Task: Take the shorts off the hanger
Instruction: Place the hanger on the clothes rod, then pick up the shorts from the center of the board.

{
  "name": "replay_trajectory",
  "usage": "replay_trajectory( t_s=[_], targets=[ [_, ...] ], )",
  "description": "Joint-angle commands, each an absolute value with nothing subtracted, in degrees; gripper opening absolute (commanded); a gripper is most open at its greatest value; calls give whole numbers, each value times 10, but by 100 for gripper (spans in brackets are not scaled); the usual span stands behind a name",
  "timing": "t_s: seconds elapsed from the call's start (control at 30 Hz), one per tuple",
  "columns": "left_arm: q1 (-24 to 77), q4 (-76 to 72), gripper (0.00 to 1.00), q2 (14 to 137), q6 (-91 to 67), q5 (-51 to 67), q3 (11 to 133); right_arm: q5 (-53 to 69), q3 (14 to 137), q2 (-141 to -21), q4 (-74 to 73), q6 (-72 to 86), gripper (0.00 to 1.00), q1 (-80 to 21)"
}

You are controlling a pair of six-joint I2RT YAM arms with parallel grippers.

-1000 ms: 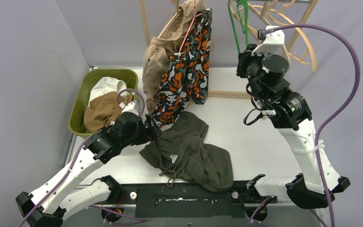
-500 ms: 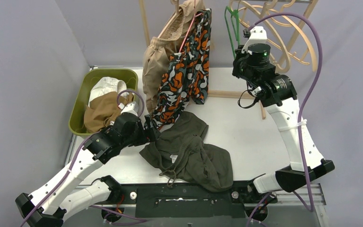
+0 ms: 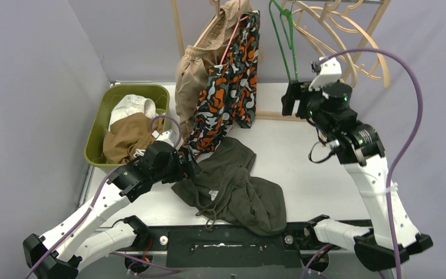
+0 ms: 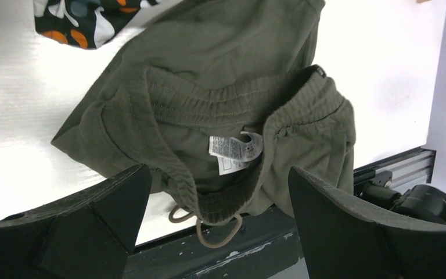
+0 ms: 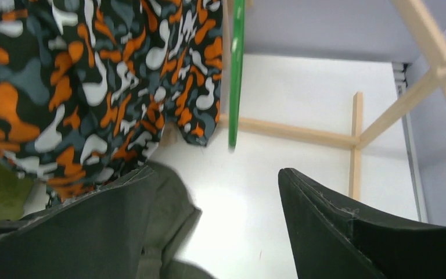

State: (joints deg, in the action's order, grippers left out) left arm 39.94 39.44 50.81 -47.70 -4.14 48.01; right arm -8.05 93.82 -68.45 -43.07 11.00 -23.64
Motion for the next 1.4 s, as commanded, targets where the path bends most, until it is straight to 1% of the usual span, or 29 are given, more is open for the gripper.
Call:
replay_trajectory(
  t_s=[0.0, 0.1, 0.2, 0.33, 0.4, 0.47, 0.53, 0.67, 0.77, 0.87, 0.9, 0.93, 0.97, 1.0, 1.03, 1.07, 1.13, 1.17, 1.2, 1.23, 1.3, 1.37],
  targets=[
    [394, 336, 90, 505, -486, -8, 457, -37, 826, -583, -386, 127, 78, -233],
    [394, 344, 90, 527, -488, -7, 454, -7, 724, -514, -358, 174, 78, -234],
    [395, 365, 90, 536, -488, -15, 451, 73, 624, -448, -337, 215, 80, -235],
    [395, 370, 90, 516, -498, -23, 432, 207, 480, -377, -278, 315, 88, -235],
    [394, 365, 90, 506, -505, -21, 419, 247, 406, -356, -233, 381, 91, -239],
    [394, 359, 90, 506, -508, -12, 411, 261, 341, -352, -189, 432, 91, -251],
    [394, 359, 90, 511, -510, -1, 412, 248, 312, -359, -137, 454, 91, -278],
    [394, 363, 90, 522, -513, 20, 410, 156, 312, -408, -88, 432, 94, -356],
    [395, 380, 89, 548, -498, 60, 397, 155, 322, -487, -51, 423, 96, -370],
    [401, 420, 89, 565, -499, 72, 396, 157, 344, -579, -41, 422, 95, -370],
    [405, 426, 89, 562, -507, 72, 394, 156, 349, -604, -38, 422, 92, -371],
    [411, 427, 89, 553, -510, 73, 392, 168, 350, -624, -30, 419, 86, -372],
    [414, 425, 89, 543, -517, 78, 388, 182, 350, -638, -20, 415, 78, -374],
    [415, 418, 89, 532, -521, 88, 382, 192, 351, -646, -11, 414, 68, -376],
    [416, 412, 89, 521, -525, 102, 379, 191, 348, -646, -5, 418, 63, -380],
    [416, 406, 89, 512, -531, 115, 368, 185, 342, -643, 2, 424, 55, -383],
    [418, 394, 89, 500, -548, 138, 348, 187, 317, -630, 28, 431, 26, -384],
    [420, 383, 89, 496, -556, 157, 337, 189, 306, -621, 38, 433, 15, -385],
    [422, 364, 89, 493, -567, 177, 325, 190, 297, -613, 41, 435, 10, -386],
    [426, 339, 89, 489, -581, 195, 311, 193, 289, -605, 43, 437, 7, -386],
    [443, 281, 89, 484, -620, 216, 288, 210, 270, -587, 53, 435, 5, -388],
    [471, 197, 89, 481, -674, 207, 266, 239, 244, -562, 79, 433, 4, -393]
  ],
)
